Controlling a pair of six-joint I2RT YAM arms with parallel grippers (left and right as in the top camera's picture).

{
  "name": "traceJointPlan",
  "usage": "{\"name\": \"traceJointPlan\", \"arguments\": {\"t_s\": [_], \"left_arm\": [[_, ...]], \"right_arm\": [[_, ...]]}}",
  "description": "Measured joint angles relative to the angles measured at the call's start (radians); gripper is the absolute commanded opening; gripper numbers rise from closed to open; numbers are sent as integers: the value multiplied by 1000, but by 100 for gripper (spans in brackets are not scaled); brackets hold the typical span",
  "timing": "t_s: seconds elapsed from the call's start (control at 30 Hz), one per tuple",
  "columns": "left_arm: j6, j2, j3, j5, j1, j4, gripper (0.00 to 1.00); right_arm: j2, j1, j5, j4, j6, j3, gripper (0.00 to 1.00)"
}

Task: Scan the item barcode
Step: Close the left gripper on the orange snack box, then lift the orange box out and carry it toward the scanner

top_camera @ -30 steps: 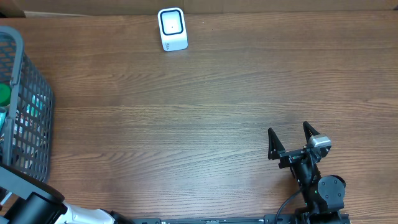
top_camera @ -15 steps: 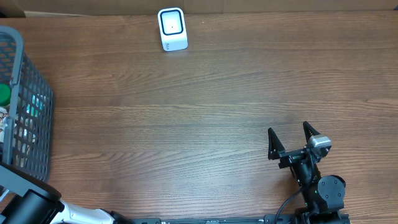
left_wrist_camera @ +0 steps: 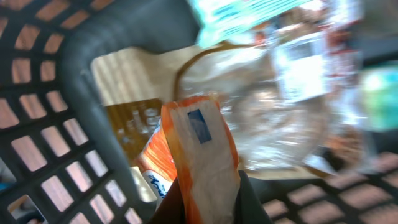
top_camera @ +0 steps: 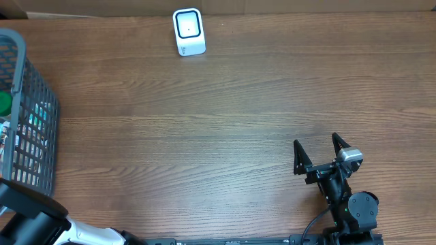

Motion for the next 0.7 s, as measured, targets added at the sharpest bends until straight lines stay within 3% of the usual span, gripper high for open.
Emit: {"name": "traceJointPlan", "arguments": {"t_s": [0.23, 0.4, 0.7], "left_arm": [[0, -56, 130, 172, -42, -42, 4], [-1, -217, 246, 261, -140, -39, 4], [1, -533, 312, 266, -487, -55, 4]], "right_arm": [[0, 0, 0, 0, -1, 0, 100], [0, 0, 0, 0, 0, 0, 100], [0, 0, 0, 1, -1, 0, 100]]}}
